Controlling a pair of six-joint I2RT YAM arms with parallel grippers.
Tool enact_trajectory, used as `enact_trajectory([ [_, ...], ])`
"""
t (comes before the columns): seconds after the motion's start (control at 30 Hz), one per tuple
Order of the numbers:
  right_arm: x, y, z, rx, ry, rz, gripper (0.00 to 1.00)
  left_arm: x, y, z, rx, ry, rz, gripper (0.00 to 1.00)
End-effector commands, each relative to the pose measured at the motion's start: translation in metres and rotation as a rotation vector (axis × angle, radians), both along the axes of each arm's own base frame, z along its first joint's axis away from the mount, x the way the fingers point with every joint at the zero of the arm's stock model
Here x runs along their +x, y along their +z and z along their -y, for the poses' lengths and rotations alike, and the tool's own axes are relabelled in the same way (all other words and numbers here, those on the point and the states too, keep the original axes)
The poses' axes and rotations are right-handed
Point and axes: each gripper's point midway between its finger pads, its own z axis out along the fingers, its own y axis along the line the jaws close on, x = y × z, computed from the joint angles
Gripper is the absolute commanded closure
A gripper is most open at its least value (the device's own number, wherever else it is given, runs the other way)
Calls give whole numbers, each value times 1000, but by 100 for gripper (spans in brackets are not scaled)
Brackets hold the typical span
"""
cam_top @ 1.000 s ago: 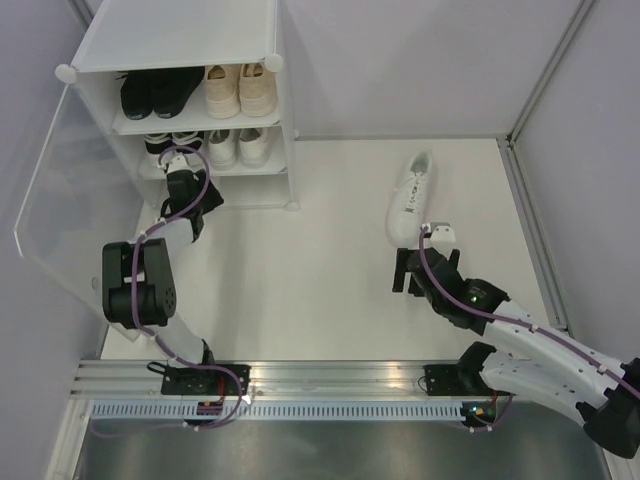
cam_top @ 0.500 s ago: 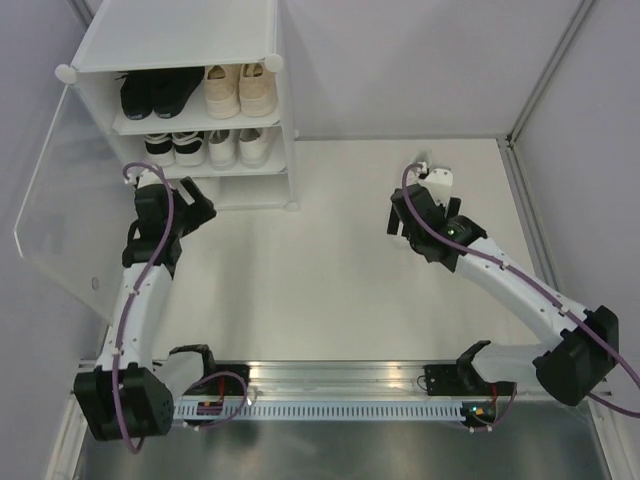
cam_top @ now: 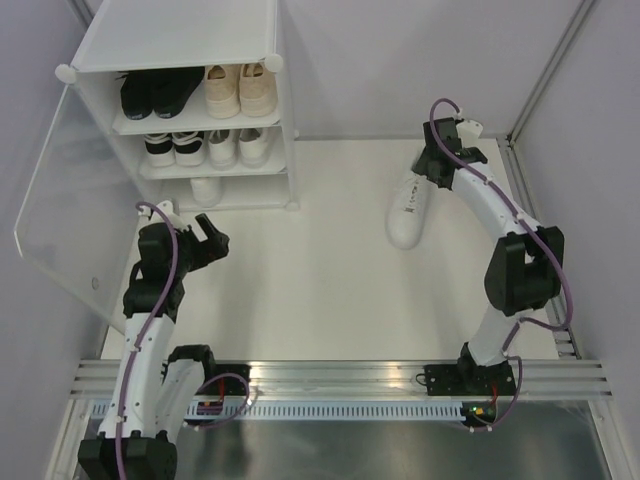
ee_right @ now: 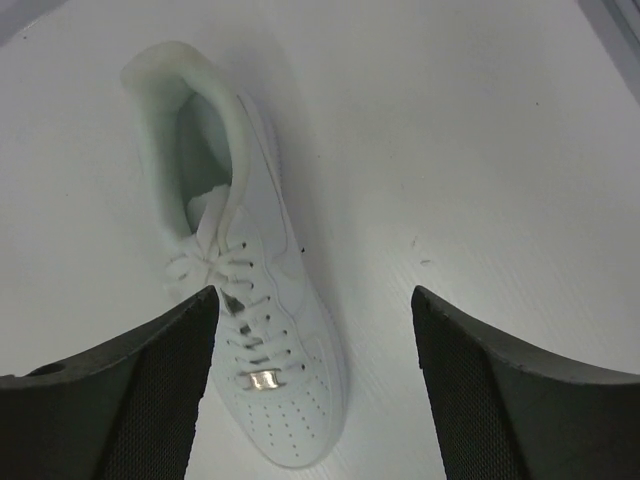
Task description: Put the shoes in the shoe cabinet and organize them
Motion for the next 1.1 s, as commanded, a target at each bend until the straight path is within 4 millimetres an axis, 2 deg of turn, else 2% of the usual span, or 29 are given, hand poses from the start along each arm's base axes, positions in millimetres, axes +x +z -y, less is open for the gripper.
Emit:
enact_trajectory([
  [0.0, 33, -9, -1, 56, -31, 8, 18, 2, 6, 7, 23, -58, 18, 1],
  [0.07, 49, -26, 7, 56, -67, -20, 21, 2, 7, 6, 29, -52, 21, 1],
  [0.13, 63, -30, 9, 66, -73, -12, 24, 1, 8, 7, 38, -56, 27, 1],
  [0.17, 69, -45, 8, 67, -69, -37, 26, 1, 8, 8, 41, -59, 27, 1],
  [0.23, 80, -49, 5, 90, -51, -37, 28, 0, 6, 9, 44, -67, 21, 1],
  [0.27, 82, -63, 5, 83, -46, -67, 30, 0, 6, 9, 44, -64, 21, 1],
  [0.33, 87, -67, 4, 87, -26, -73, 33, 0, 7, 9, 44, -62, 22, 1],
  [0.37, 90, -74, 3, 77, -2, -86, 39, 0, 7, 8, 45, -63, 22, 1],
  [0.43, 92, -83, 0, 76, 28, -105, 45, 0, 8, 9, 43, -65, 24, 1],
  [0.5, 94, -88, -1, 67, 66, -124, 60, 1, 7, 10, 41, -69, 23, 1],
  [0.53, 94, -92, -4, 76, 90, -135, 73, 0, 6, 10, 41, -67, 19, 2],
  [0.6, 91, -93, -8, 68, 146, -160, 86, 0, 7, 9, 42, -66, 22, 2],
  [0.63, 89, -89, -10, 68, 181, -162, 99, 0, 6, 10, 42, -68, 21, 2],
  [0.7, 84, -79, -25, 31, 304, -162, 99, 0, 6, 9, 43, -63, 21, 2],
  [0.77, 74, -58, -41, -5, 405, -133, 99, 0, 6, 9, 45, -62, 21, 2],
  [0.8, 66, -52, -62, -40, 491, -135, 99, 0, 6, 8, 47, -60, 19, 2],
  [0.83, 54, -38, -69, -115, 587, -138, 99, 0, 6, 8, 45, -61, 21, 2],
  [0.87, 45, -34, -82, -162, 666, -149, 99, 0, 6, 8, 47, -60, 21, 2],
  [0.9, 24, -38, -115, -187, 787, -174, 99, 0, 6, 8, 47, -59, 19, 2],
  [0.93, 8, -28, -124, -271, 921, -191, 99, 0, 5, 8, 46, -58, 16, 2],
  [0.97, -6, -29, -140, -291, 1004, -204, 100, 0, 5, 9, 46, -63, 18, 2],
  [1.0, -36, -31, -170, -285, 1141, -209, 99, 0, 6, 7, 49, -56, 17, 2],
  [1.07, -67, -36, -193, -331, 1328, -226, 99, 0, 6, 7, 48, -54, 19, 2],
])
